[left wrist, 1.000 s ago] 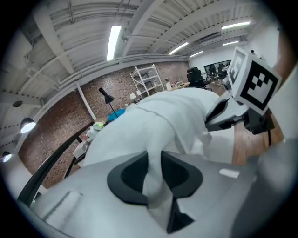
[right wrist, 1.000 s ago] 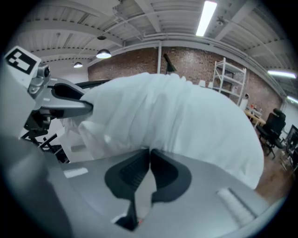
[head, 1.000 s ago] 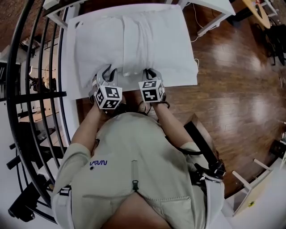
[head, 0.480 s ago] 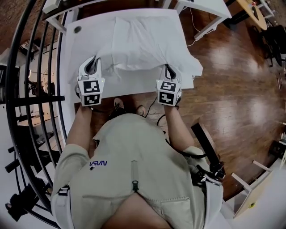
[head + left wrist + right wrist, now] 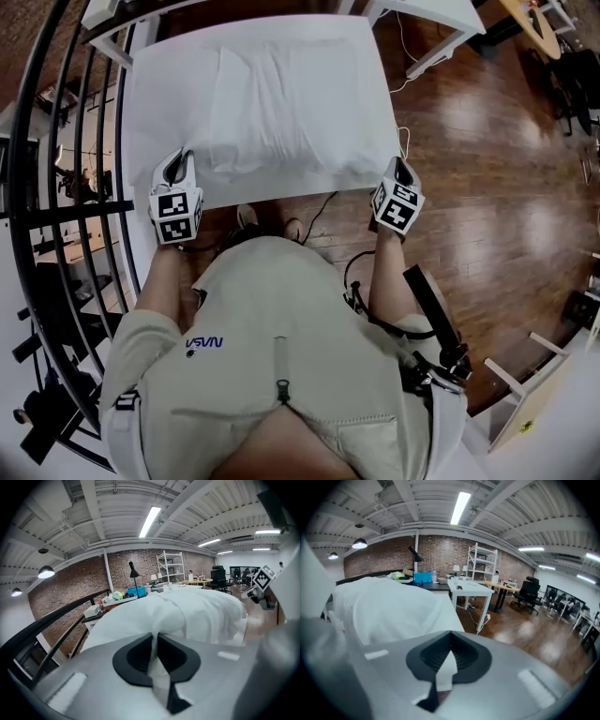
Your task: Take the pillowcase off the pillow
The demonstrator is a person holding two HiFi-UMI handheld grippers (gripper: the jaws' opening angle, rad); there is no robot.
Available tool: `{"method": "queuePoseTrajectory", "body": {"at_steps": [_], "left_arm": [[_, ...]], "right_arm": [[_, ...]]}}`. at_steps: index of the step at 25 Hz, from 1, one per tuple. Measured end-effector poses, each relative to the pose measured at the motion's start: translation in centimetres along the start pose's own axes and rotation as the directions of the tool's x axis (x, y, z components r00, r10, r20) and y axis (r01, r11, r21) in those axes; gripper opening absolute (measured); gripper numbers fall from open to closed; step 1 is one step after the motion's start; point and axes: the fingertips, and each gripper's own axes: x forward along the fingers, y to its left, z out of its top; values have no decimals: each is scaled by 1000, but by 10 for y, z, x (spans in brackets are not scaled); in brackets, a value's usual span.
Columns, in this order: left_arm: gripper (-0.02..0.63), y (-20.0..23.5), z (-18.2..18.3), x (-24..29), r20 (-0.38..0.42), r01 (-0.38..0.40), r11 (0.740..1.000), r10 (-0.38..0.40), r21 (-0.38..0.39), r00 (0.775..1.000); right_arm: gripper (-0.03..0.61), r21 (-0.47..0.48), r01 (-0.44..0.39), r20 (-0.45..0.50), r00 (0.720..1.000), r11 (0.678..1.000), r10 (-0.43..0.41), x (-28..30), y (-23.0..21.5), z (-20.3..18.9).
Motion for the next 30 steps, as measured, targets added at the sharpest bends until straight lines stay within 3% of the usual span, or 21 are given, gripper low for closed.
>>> {"method": "queuePoseTrajectory", "body": {"at_steps": [5, 9, 11, 13, 15, 17, 18, 20, 22, 25, 30], "left_arm": [[34, -33, 0, -11, -12, 116, 993, -116, 5, 993], [126, -28, 10, -29, -24, 74, 997, -74, 6, 997], [143, -26, 19, -32, -31, 60, 998, -59, 26, 998], [143, -30, 20, -30, -69, 109, 994, -107, 26, 992], [132, -43, 9, -29, -160, 243, 970, -237, 17, 958], [129, -55, -1, -33, -236, 377, 926, -364, 14, 901], [127, -57, 0, -37, -246, 421, 907, -406, 12, 880], [120, -52, 14, -42, -207, 463, 886, -454, -5, 867], [126, -40, 39, -42, -124, 467, 884, -466, -29, 876], [183, -16, 75, -26, -19, 426, 904, -427, -36, 904], [244, 26, 116, 27, 69, 342, 939, -340, -24, 938]], "right_arm": [[5, -28, -143, 143, 979, 989, 145, -16, 68, 65], [23, -120, -283, 201, 932, 952, 302, -25, 130, 113], [38, -163, -327, 207, 911, 931, 357, -25, 155, 129], [49, -198, -361, 204, 894, 911, 399, -24, 177, 142], [56, -234, -386, 197, 880, 892, 432, -21, 196, 153], [58, -263, -401, 190, 870, 878, 454, -18, 211, 163], [58, -271, -407, 186, 867, 872, 462, -17, 217, 167], [59, -282, -416, 179, 863, 865, 473, -15, 228, 174], [60, -292, -420, 176, 859, 859, 480, -12, 239, 181], [59, -311, -418, 173, 858, 854, 483, -7, 253, 192], [77, -342, -401, 160, 866, 850, 474, 7, 276, 217]]}}
